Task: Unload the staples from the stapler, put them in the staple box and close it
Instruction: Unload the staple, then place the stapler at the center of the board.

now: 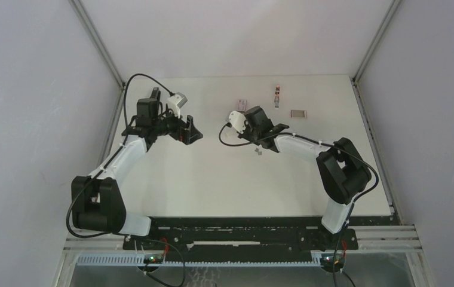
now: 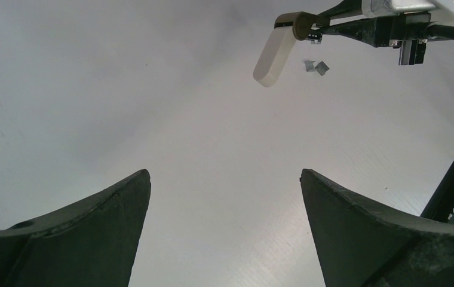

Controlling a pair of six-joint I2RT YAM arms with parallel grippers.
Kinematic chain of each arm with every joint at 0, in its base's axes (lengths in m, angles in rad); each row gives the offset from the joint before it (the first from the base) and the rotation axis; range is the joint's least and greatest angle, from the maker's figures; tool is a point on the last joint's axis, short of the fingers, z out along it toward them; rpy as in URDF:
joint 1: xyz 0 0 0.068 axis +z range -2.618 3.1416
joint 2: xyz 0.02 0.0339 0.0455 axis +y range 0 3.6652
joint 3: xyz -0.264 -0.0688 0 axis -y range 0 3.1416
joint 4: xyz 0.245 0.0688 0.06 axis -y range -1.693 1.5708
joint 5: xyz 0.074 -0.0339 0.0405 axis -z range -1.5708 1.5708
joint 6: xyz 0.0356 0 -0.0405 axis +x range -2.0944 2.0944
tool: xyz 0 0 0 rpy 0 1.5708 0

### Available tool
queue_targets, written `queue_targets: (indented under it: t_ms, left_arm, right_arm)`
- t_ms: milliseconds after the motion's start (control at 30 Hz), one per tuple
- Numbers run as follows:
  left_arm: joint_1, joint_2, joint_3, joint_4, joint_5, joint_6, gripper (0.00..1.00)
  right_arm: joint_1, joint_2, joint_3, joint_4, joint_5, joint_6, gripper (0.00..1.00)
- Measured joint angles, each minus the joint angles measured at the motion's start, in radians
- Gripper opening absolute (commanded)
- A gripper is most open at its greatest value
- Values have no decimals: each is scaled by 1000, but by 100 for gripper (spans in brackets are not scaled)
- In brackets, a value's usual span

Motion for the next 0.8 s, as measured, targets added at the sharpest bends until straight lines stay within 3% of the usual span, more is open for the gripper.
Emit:
queue_targets:
  t_ms: [300,633,800]
  left_arm:
    - [0,0,0,13,18,-1,100]
    - [2,0,0,15,35,-2,100]
    - [2,1,0,21,49,-3,100]
  right_arm:
    - [-15,-5,15,-35,-53,35,0]
    - [-164,92,294,-264,-372,300,0]
    - [-248,158,347,-339,-530,443,0]
